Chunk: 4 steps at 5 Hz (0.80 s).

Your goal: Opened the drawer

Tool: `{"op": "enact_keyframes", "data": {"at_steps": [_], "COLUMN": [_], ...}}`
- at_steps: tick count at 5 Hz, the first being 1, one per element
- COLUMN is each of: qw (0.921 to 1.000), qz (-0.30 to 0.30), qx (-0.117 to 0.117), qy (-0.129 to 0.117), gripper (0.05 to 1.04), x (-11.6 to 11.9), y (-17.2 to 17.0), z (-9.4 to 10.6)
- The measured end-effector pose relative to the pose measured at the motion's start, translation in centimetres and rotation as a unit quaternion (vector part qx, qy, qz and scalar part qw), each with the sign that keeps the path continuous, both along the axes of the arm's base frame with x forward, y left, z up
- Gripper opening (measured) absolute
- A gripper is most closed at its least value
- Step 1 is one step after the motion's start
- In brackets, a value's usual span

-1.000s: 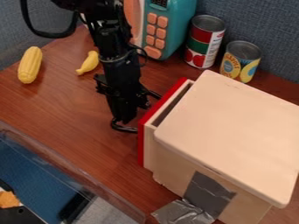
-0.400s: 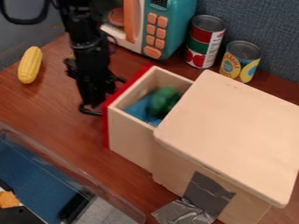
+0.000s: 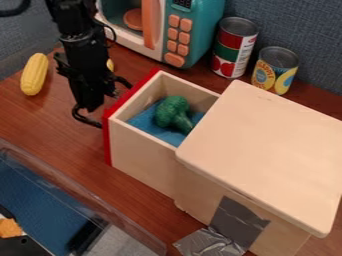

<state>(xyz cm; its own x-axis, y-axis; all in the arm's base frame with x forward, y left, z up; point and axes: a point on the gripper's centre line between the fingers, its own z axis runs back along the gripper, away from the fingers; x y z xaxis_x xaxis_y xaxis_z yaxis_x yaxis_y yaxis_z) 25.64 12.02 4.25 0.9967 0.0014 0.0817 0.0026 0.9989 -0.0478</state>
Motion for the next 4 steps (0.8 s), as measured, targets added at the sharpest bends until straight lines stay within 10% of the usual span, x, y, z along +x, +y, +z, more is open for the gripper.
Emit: {"op": "enact_keyframes", "data": {"at_steps": [3, 4], "qw": [0.9946, 0.9931], "qz": [-0.100, -0.116], "qx": [0.025, 0.012], "qy": [0.002, -0.011], "gripper": [0.969, 1.004], "x": [-0.1, -0.4], "y": [-0.5, -1.3], "z": [5.6, 9.2]}}
